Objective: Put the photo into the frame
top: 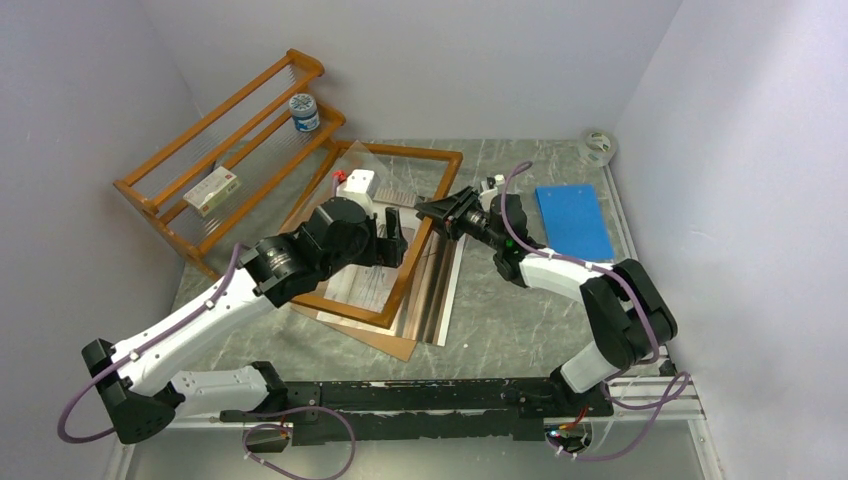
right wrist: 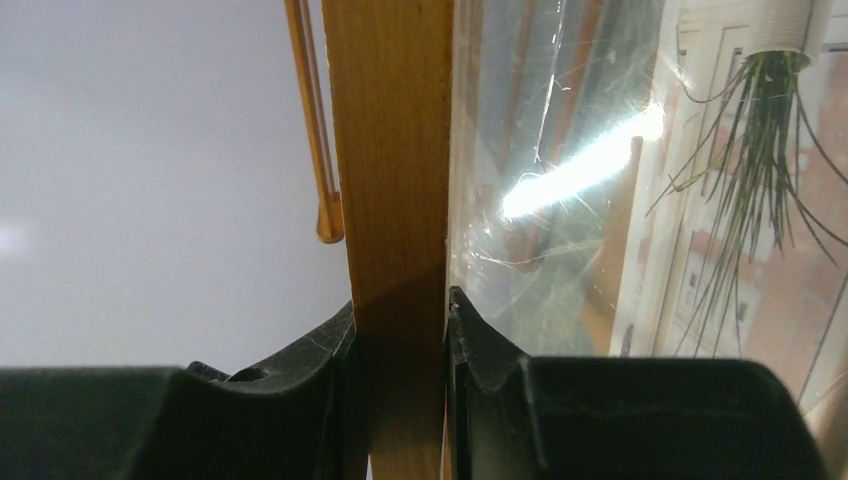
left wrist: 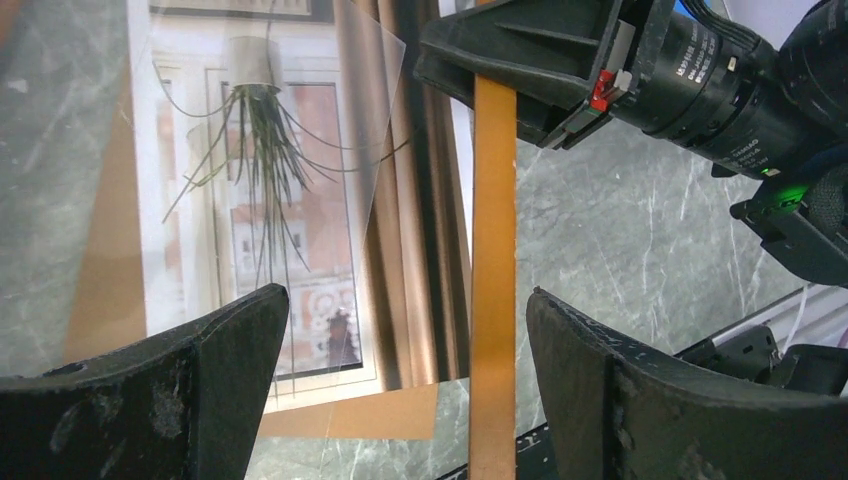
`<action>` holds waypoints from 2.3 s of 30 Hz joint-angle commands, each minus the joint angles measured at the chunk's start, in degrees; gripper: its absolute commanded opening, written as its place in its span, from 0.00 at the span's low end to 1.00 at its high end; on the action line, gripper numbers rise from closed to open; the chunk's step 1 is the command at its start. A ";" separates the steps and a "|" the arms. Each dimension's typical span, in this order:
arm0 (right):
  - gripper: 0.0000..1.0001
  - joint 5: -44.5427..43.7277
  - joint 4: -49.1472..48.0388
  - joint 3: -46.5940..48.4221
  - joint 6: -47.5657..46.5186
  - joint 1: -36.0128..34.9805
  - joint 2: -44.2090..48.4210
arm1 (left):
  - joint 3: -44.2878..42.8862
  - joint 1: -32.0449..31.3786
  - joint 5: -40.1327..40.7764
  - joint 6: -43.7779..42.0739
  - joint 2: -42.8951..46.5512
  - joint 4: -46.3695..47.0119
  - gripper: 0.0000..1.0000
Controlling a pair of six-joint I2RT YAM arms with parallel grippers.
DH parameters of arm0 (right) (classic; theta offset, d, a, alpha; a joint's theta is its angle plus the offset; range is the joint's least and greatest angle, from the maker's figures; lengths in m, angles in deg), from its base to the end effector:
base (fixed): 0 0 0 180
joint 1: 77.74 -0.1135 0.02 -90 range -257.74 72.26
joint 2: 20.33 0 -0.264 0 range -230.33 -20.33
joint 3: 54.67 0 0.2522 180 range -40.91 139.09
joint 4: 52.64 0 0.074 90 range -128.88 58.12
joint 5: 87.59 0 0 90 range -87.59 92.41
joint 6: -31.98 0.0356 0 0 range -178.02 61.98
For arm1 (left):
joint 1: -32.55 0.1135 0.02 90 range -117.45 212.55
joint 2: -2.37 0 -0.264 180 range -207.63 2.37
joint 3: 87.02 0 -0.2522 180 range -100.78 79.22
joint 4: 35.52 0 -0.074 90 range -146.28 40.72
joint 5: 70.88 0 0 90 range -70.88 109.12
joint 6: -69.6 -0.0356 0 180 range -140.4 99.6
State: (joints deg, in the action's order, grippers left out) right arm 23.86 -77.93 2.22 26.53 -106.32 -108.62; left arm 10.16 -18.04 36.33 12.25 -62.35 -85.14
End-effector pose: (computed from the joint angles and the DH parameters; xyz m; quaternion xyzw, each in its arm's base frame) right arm 0.2870 0.1712 0.2346 0.2331 0.7037 0.6243 0.2463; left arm 0.1599 -0.1780 0.3741 0.0623 0.8636 -0.2232 0.4478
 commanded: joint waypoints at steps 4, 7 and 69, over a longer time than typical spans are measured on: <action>0.00 1.84 -18.36 -0.36 5.21 0.28 0.94 | -4.88 0.02 3.54 -0.18 1.71 -3.36 0.94; 0.00 2.82 -23.07 -0.61 5.06 0.25 0.42 | -5.53 0.00 3.04 -0.98 2.01 -3.38 0.94; 0.04 -15.43 56.91 25.78 -18.20 1.27 24.57 | -21.73 -0.01 -31.03 -10.37 -21.57 -2.37 0.19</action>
State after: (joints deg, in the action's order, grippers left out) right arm 5.46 -13.76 25.98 6.91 -105.51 -88.54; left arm -7.10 -18.43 7.37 3.26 -83.34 -85.45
